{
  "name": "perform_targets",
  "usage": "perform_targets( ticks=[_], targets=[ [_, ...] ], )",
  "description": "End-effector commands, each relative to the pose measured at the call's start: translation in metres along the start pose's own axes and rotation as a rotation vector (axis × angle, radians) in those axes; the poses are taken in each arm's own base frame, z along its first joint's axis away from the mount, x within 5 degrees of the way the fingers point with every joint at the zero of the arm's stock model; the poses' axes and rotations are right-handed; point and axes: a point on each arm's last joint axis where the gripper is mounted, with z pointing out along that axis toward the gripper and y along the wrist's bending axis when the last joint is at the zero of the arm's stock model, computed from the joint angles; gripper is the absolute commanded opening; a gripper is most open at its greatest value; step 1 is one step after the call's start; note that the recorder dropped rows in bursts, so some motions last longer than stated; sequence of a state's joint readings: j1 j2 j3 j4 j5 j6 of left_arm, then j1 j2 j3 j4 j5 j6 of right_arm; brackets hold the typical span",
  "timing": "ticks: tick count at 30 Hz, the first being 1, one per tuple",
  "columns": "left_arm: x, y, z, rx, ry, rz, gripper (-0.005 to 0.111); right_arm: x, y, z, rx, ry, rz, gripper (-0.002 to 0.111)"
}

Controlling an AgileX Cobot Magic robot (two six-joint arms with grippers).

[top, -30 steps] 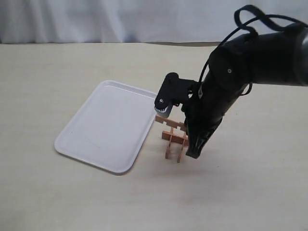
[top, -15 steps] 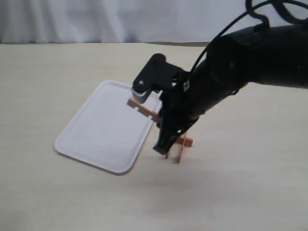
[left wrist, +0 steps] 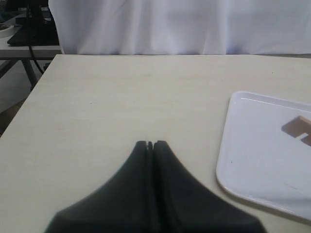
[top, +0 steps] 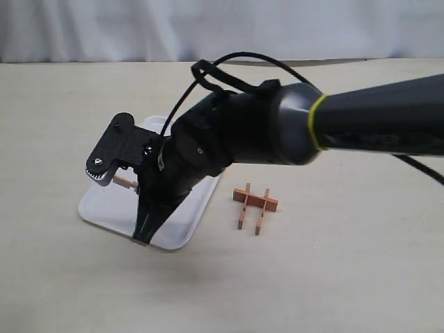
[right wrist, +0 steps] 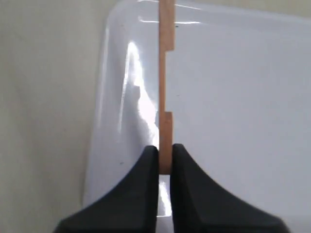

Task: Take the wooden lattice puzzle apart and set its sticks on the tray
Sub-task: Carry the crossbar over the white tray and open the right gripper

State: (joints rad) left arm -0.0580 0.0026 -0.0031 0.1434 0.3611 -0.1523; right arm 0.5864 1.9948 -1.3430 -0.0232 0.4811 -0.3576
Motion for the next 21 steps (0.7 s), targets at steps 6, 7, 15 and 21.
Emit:
perform_targets(
  ticks=[6,7,15,21],
  targets=[
    [0.0,0.0,0.0,0.008,-0.006,0.005,0.0,0.009,-0.021,0.032,0.249,0.178,0.015,0.005],
    [0.0,0.0,0.0,0.008,-0.006,0.005,0.0,0.01,-0.02,0.036,0.246,0.189,0.014,0.008],
    [0.0,0.0,0.0,0.008,-0.006,0.005,0.0,-0.003,0.022,0.038,0.208,0.195,-0.104,0.06],
    [0.0,0.0,0.0,0.008,-0.006,0.005,0.0,-0.013,0.036,-0.001,0.227,0.264,-0.259,0.071]
  ],
)
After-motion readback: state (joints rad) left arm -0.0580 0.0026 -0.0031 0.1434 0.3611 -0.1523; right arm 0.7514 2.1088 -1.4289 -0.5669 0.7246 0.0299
